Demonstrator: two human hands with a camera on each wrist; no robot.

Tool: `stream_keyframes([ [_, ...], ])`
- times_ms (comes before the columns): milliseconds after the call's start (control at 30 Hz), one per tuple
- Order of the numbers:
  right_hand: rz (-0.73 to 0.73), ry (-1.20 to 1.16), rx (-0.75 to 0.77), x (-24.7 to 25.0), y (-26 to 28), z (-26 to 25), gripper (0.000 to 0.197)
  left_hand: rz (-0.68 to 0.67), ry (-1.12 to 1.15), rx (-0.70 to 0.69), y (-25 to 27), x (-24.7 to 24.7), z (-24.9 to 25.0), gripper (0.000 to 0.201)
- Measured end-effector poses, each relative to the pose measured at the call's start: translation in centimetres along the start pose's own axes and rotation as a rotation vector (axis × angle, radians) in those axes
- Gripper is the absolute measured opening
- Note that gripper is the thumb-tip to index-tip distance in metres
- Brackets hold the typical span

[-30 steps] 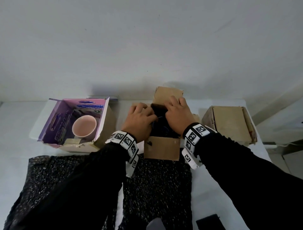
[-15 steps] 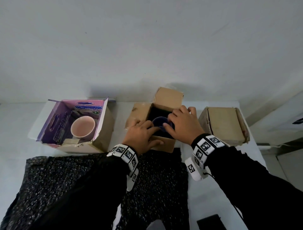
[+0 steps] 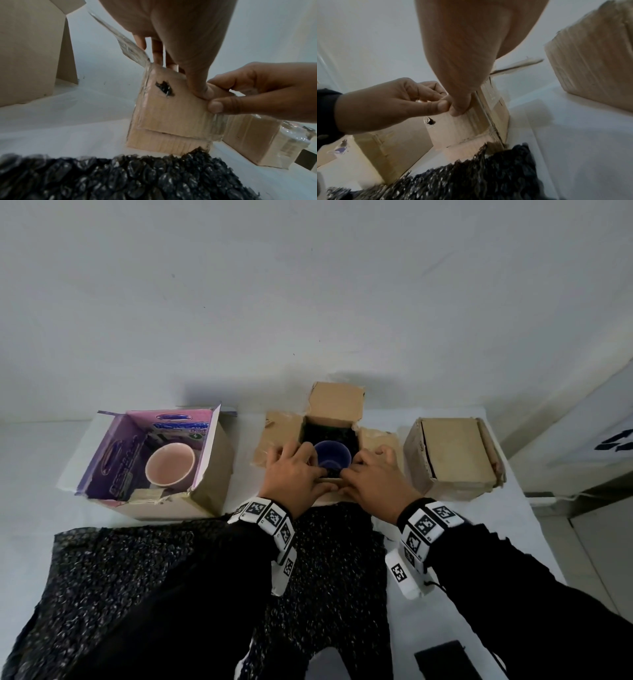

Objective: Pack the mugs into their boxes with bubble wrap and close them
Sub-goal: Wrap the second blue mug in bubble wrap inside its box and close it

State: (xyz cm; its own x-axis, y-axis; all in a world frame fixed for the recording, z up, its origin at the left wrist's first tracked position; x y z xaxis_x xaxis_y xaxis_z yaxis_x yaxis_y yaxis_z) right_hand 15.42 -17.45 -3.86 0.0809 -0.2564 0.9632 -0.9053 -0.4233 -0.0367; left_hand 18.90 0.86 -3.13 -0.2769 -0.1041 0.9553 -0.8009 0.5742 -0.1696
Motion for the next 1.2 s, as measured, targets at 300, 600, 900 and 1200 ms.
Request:
stream_keyframes([
  [300,0.203,-0.206,0.105,-1.6,5.3,-5.3,0.021,0.001,0.166,0.067,5.0,1.3,-0.4,0.035],
  [600,0.03,-0.196,-0.262,-6.8,9.9,-7.2,0.042,-0.228,0.302,0.187,14.0,0.2,-0.1,0.048],
  [900,0.25,-0.703,-0.066,-2.7,8.7,-8.3,0.038,-0.142,0.36,0.261,13.4,2.5,-0.1,0.08],
  [1200,0.298,-0.838,-0.353,-1.4,9.7,-6.9,0.035,-0.036,0.48,0.202,12.0,4.2,0.4,0.056],
])
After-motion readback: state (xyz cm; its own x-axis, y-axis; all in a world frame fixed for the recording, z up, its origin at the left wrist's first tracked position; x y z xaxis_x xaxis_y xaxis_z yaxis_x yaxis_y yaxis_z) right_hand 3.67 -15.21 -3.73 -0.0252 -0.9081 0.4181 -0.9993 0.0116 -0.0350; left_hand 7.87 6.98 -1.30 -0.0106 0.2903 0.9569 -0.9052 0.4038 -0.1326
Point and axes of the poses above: each hand's wrist, its own y-axis away from the middle knuckle, its own x-axis out of the back of the hand, z = x × y, the point moved 1 cm from there along -y, towards the middle knuckle, and after that the axes turned 15 degrees about -y, right-handed, at the moved point
